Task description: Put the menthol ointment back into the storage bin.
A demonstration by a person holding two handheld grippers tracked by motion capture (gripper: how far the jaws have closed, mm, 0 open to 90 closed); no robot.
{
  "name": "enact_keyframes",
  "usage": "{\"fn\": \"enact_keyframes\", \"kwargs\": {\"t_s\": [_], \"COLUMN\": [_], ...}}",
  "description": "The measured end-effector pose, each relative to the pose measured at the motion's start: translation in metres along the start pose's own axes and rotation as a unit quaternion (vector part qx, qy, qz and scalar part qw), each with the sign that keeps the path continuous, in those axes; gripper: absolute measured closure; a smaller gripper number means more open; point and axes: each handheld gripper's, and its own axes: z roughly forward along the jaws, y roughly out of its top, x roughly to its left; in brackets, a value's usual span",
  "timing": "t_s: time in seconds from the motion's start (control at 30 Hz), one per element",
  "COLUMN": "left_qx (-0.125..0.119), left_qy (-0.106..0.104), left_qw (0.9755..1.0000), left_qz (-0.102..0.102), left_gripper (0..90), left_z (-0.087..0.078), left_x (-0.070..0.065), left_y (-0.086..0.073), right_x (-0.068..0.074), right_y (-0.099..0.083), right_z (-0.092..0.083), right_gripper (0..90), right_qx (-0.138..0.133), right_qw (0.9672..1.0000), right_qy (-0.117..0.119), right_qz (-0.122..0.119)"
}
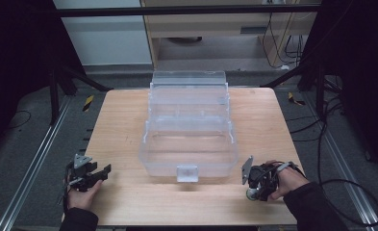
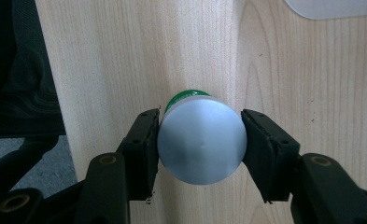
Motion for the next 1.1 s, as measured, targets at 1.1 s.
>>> {"fn": "enact_keyframes", "kwargs": {"t_s": [1.1], "left_qx": [0.003], "left_qy": [0.0], "left_qw": [1.0], "left_qz": [0.001], "left_gripper": [40.6], "left_z": [0.001], "left_x": [0.0], "left_y": [0.0], "right_x": [-0.005], "right_y": [0.004], "right_z": [-0.019], "right_gripper": [50.2], "right_qx": [-0.007], "right_qw": [0.9995], "right_qy": [-0.002], "right_qz": [0.032]}}
